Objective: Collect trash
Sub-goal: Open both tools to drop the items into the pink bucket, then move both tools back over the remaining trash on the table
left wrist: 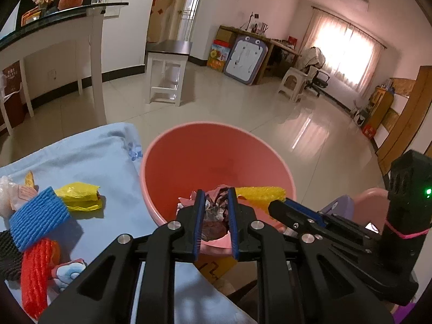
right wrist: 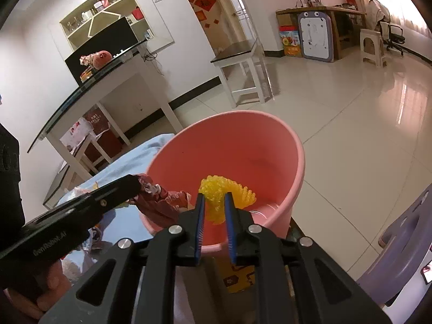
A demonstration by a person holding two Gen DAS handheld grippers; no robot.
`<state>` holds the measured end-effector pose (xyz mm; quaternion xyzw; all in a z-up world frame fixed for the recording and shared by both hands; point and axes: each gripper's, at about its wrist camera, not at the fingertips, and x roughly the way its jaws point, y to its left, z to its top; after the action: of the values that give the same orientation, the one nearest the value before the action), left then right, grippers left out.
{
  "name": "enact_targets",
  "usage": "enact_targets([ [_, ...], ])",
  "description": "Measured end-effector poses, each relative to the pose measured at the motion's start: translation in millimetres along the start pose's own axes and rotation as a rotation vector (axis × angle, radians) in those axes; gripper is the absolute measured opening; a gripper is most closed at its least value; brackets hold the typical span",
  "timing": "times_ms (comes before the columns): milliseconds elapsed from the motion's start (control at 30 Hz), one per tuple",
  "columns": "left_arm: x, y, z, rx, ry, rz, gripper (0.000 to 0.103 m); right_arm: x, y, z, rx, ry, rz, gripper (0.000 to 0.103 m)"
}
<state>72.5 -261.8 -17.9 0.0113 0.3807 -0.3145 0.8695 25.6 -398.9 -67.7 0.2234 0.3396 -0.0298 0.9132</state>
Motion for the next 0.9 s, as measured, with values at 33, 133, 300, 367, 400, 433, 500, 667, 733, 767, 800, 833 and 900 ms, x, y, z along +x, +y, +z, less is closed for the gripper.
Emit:
enact_targets([
  [33, 1, 1, 0, 0.003, 0.004, 0.004, 0.019, 2, 0, 0, -0.002, 0.002, -0.002, 0.021],
  [133, 6, 1, 0, -0.008, 0.027, -0.003, 0.028, 5, 1, 1, -0.011, 0.003, -0.014, 0.037],
  [300, 6, 6, 1, -0.020, 0.023, -0.013, 0.030, 3, 3, 1, -0.024, -0.012, -0.026, 0.039],
  [367, 0, 5, 1, -0.024, 0.015, -0.016, 0.030, 1, 3, 2, -0.019, -0.016, -0.027, 0.039],
  [400, -3, 7, 1, -0.027, 0.009, -0.019, 0.030, -2, 4, 1, -0.018, -0.020, -0.025, 0.039],
  [433, -5, 7, 1, -0.028, 0.003, -0.021, 0.030, -5, 6, 1, -0.020, -0.024, -0.024, 0.039],
  [500, -11, 7, 1, -0.025, -0.012, -0.020, 0.030, -11, 9, 0, -0.028, -0.034, -0.019, 0.040],
  [667, -36, 7, -4, -0.017, -0.042, -0.006, 0.030, -28, 24, -6, -0.046, -0.056, 0.004, 0.043],
  [733, -47, 8, -5, -0.020, -0.050, 0.002, 0.030, -35, 33, -11, -0.047, -0.064, 0.017, 0.045],
  [767, -52, 9, -6, -0.021, -0.054, 0.008, 0.030, -38, 36, -13, -0.046, -0.066, 0.021, 0.047],
  [800, -58, 12, -8, -0.025, -0.059, 0.016, 0.030, -41, 40, -16, -0.043, -0.067, 0.028, 0.047],
  [833, -64, 16, -9, -0.031, -0.064, 0.023, 0.030, -45, 46, -20, -0.041, -0.064, 0.038, 0.047],
  [900, -76, 19, -13, -0.036, -0.075, 0.028, 0.030, -49, 54, -28, -0.039, -0.056, 0.049, 0.048],
])
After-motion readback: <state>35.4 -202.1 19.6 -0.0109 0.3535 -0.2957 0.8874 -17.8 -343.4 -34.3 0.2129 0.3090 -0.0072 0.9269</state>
